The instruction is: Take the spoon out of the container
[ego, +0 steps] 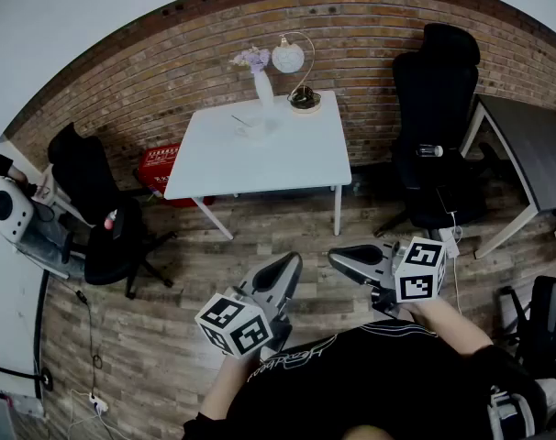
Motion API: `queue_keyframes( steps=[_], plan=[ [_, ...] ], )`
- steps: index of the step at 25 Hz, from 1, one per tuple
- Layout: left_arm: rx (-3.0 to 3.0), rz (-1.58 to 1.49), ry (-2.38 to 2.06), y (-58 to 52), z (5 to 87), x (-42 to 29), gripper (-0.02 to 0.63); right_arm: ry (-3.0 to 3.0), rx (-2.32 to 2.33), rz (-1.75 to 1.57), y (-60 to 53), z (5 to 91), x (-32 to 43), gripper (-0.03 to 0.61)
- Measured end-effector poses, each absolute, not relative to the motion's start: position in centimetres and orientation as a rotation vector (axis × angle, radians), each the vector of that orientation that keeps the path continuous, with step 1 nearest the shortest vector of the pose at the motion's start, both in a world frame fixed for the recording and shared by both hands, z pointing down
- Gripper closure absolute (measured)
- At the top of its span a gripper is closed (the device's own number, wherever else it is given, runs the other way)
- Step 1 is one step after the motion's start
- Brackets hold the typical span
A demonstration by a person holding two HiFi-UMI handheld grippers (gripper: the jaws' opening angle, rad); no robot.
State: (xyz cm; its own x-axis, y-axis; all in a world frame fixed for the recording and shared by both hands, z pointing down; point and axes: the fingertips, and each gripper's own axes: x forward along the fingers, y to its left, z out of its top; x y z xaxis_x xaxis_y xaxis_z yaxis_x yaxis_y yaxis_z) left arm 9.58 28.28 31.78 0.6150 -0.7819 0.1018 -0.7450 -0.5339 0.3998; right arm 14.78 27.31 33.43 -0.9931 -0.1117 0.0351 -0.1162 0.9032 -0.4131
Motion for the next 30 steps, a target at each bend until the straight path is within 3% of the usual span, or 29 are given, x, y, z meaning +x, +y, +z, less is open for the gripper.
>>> queue_keyframes(
  steps=[15, 30],
  plan=[
    [2.405, -0.153, -1.228, 29.3, 33.2, 4.2, 0.607, -3.046, 0.198, 0.66, 27.8, 35.1, 10.3, 0.581],
    [2.319, -0.16, -1.297, 16.1, 37.1, -4.3, 0.607, -3.043, 0.129, 0.707, 13.4, 38.5, 2.0, 0.581]
  ],
)
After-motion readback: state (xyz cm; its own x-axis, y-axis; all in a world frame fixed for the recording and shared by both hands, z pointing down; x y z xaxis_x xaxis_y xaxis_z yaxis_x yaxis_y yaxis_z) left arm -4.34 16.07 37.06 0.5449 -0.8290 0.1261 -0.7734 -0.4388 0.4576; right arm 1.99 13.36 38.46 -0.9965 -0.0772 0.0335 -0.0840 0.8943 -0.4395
